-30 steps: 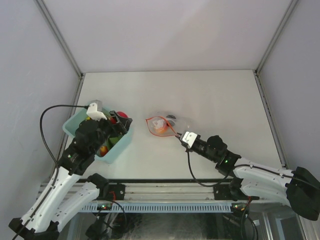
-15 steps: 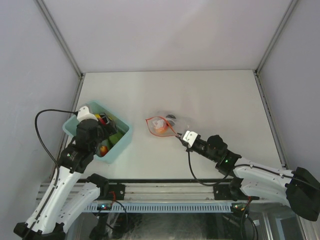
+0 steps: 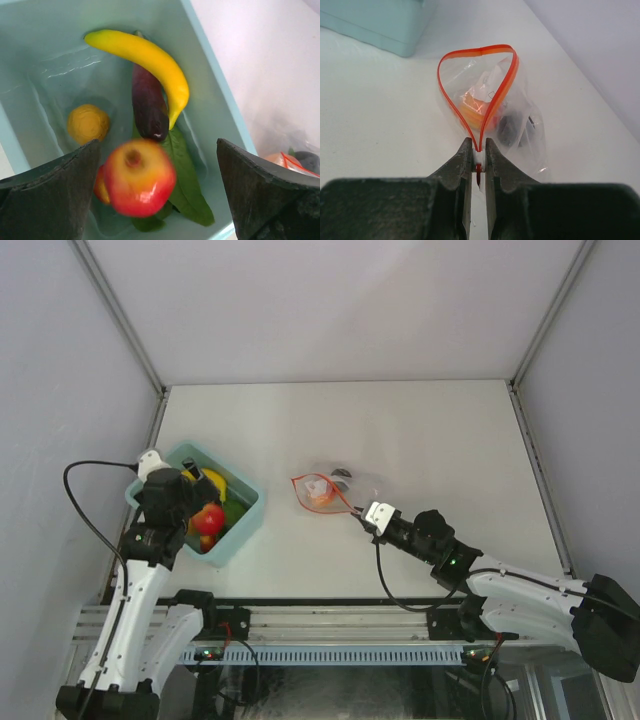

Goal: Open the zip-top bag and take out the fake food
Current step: Place the fake fruit in the bin.

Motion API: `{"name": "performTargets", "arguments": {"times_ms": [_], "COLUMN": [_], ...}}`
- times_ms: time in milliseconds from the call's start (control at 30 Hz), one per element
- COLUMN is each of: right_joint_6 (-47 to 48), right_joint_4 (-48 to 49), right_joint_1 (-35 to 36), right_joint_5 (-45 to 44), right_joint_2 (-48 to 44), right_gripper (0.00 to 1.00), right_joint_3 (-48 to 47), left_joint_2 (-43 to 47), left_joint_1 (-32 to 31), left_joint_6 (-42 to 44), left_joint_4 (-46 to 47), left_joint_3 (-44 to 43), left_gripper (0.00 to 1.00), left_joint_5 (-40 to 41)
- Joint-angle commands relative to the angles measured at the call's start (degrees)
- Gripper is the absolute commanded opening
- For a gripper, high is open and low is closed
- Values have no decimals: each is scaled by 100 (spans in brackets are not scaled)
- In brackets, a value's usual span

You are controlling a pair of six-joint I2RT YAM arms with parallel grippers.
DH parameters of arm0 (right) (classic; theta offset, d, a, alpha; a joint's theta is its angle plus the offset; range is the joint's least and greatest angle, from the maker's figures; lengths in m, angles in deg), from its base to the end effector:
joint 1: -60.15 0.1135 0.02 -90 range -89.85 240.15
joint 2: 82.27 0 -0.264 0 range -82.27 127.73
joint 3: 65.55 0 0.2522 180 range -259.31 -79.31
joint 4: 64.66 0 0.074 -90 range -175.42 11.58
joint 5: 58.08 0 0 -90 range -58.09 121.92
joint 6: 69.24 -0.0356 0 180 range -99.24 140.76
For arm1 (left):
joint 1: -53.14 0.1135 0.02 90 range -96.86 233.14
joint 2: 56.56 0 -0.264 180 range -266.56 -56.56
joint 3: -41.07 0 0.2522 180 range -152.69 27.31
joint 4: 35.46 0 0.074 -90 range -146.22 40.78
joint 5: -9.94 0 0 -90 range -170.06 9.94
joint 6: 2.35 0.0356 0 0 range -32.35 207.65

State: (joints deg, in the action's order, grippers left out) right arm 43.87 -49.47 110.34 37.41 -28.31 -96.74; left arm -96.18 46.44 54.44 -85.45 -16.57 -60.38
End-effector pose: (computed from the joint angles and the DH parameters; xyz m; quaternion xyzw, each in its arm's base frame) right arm 0.1291 0.1602 0.2149 -0.4739 0.5840 0.1891 0.6313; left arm 0.1481 -0.0053 0.3029 -0.2782 0.8197 -0.0226 0.5002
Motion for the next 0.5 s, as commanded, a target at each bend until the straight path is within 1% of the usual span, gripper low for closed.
{"name": "performTargets", "arguments": {"times_ms": [0,267,467], "right_joint_6": [-118,-139,-177], "right_joint_4": [131,119,98], "right_joint_1": [-51,-89,-98], "right_joint_5": [61,98,108], "right_joint_2": [-25,-9,-32], "right_gripper": [0,0,0], "right_joint_3": [-170,-155,-164], "left_joint_2": [-111,-61,48], "left_joint_1": [279,407,406], "left_joint_6": [192,210,234], "left_joint_4": [413,484,479], "left_joint_3": [192,273,274], "left_gripper": [100,100,100], "left_joint_5": [-196,-146,-400]}}
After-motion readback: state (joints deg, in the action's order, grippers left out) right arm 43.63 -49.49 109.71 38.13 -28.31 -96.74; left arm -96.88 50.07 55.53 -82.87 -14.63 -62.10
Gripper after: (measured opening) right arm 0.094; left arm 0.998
